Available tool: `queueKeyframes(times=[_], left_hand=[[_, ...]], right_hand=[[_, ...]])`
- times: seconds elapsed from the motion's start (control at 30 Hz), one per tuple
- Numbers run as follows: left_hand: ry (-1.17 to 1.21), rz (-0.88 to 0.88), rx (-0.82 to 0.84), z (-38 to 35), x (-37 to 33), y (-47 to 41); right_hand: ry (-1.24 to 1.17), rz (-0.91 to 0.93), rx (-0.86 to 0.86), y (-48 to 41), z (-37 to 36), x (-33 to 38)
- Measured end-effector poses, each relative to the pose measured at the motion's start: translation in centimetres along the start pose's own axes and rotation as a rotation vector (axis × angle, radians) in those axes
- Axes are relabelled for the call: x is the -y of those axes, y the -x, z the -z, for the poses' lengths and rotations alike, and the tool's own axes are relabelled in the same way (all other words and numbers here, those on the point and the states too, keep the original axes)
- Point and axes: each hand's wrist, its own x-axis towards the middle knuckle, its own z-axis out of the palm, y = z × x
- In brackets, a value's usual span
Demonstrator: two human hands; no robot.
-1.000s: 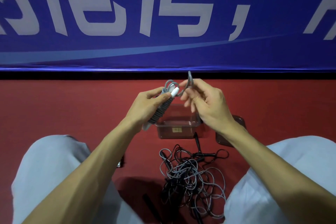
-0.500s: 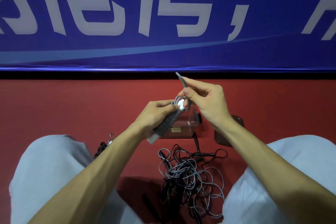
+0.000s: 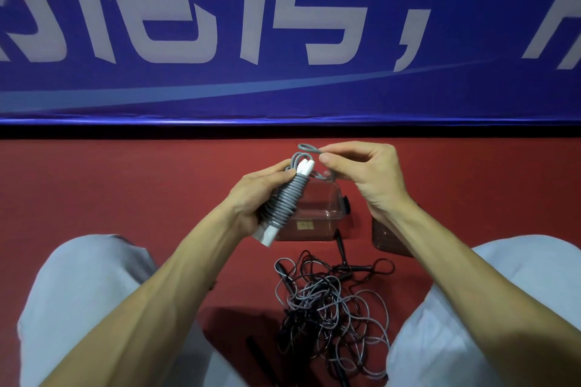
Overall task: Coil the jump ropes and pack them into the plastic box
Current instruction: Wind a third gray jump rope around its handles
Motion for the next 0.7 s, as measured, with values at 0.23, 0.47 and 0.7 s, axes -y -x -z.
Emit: queueKeyframes(times=[0.23, 0.47, 0.7], left_hand=[[0.035, -0.017, -0.026, -0.5, -0.1, 0.3], [-0.023, -0.082, -0.108, -0.6, 0.3, 0.2], [-0.393, -0.378, -0.137, -0.9, 1.4, -0.1]], right_hand=[[0.619, 0.279, -0.15, -0.5, 0.4, -1.9], [1.005, 0.562, 0.045, -0.2, 0.3, -2.4], [1.175, 0.594, 0.08, 0.0, 0.2, -2.1]])
